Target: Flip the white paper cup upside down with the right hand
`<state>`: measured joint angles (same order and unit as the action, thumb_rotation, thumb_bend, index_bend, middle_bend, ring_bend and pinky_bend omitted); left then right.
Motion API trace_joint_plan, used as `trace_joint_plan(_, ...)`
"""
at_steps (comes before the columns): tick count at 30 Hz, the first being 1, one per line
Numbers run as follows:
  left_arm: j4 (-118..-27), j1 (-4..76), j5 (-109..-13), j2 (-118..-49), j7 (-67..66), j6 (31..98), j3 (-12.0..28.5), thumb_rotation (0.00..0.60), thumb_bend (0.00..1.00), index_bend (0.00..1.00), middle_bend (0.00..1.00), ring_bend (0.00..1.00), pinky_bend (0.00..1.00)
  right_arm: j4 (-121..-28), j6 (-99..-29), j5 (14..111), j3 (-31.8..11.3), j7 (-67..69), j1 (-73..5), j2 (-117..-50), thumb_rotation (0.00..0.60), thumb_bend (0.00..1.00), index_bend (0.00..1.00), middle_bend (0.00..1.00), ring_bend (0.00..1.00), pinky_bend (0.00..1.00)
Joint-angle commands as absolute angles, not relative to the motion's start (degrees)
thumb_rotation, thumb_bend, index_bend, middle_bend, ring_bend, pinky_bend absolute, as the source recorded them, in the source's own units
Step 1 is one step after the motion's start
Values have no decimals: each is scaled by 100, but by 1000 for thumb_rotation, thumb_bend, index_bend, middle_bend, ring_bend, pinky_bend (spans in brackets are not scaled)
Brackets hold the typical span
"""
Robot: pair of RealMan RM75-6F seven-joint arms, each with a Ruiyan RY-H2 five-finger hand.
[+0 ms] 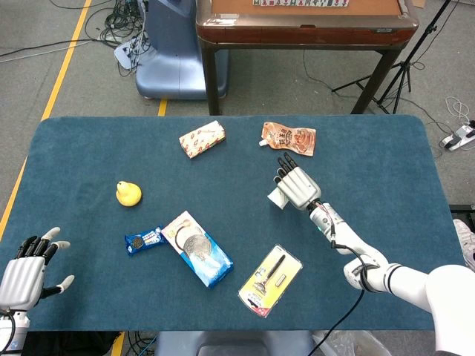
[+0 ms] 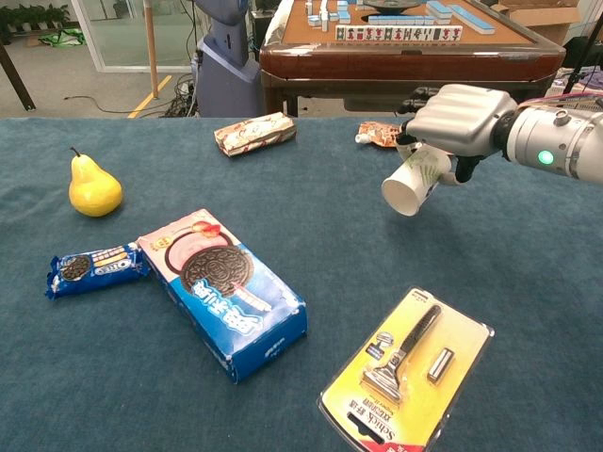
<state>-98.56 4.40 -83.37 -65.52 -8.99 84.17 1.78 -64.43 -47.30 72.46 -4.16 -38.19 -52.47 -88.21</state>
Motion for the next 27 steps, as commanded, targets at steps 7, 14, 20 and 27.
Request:
trace_joint_plan(7,-9871,415,-8309,-6527,-908,8434,174,600,146,333,126,161,85,-6672,-4638,6866,-255,-5953,-5510,-8831,600,346,412,274,48,0)
trace_joint_plan(14,-9859,404,-8306,-6541,-931,8456,178,600,146,338,126,161,85,-6775,-4711,6673,-157,-6743,-5572,-9019,600,338,405,216,10,0)
trace_joint_plan(20,-9850,386,-8296,-6542,-924,8468,172,600,146,338,126,161,85,-7117,-4935,6316,-183,-7261,-5535,-9073,600,236,185,99,0,0)
trace_joint_plan(27,-9842,394,-8299,-6554,-930,8457,176,600,146,340,126,161,84,-7684,-5256,5948,-328,-7294,-5456,-8943,600,185,67,52,0,0)
